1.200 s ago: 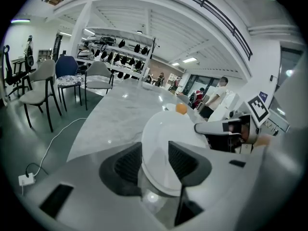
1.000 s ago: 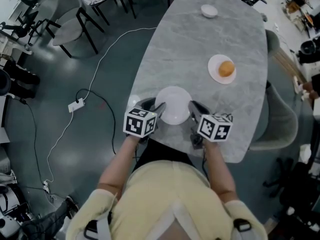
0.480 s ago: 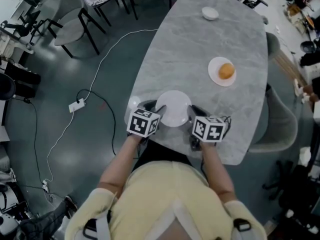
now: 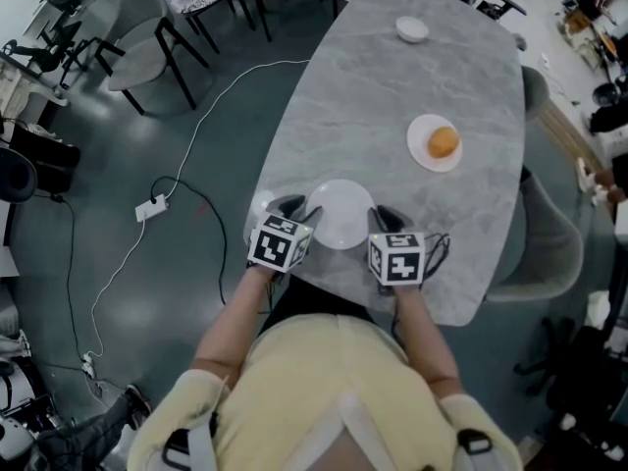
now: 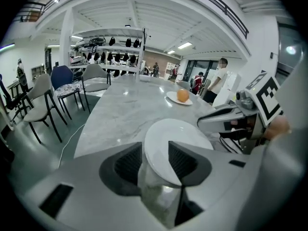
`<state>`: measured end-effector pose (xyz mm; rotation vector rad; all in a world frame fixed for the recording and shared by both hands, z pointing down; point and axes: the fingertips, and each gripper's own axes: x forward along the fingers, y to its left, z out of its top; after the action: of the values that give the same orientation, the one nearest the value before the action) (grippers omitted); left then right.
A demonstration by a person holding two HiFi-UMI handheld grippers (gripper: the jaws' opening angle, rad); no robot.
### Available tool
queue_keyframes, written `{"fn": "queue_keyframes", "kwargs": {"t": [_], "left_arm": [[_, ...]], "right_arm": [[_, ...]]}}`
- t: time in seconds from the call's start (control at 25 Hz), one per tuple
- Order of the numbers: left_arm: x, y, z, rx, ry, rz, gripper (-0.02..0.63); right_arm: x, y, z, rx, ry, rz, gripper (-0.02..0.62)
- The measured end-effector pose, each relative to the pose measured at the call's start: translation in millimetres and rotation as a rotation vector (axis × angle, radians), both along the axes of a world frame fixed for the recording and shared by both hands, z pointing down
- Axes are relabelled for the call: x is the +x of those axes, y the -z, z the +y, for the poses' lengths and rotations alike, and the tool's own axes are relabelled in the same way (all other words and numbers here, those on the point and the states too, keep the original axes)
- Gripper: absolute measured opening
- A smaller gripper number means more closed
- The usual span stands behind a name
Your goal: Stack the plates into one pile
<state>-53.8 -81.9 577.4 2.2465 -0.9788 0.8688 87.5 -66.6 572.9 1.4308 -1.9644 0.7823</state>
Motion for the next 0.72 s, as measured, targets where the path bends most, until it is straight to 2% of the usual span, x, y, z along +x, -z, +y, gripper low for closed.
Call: {"fn": "queue_keyframes", "kwargs": {"t": [0.24, 0.52, 0.72], "left_arm": [[-9, 22, -8, 0.039, 0.038, 0.027, 0.172], [-18, 60, -17, 0.142, 0.069, 0.059, 0.172], [-19, 88, -21, 0.193, 0.074, 0.098, 0.137]], "right_arm": [[8, 17, -6, 0.04, -0.004, -0.006, 0.034], [13, 39, -9, 0.082, -0.018, -0.018, 0.034], [18, 57, -11, 0.103, -0.018, -0.034, 0.034]]}}
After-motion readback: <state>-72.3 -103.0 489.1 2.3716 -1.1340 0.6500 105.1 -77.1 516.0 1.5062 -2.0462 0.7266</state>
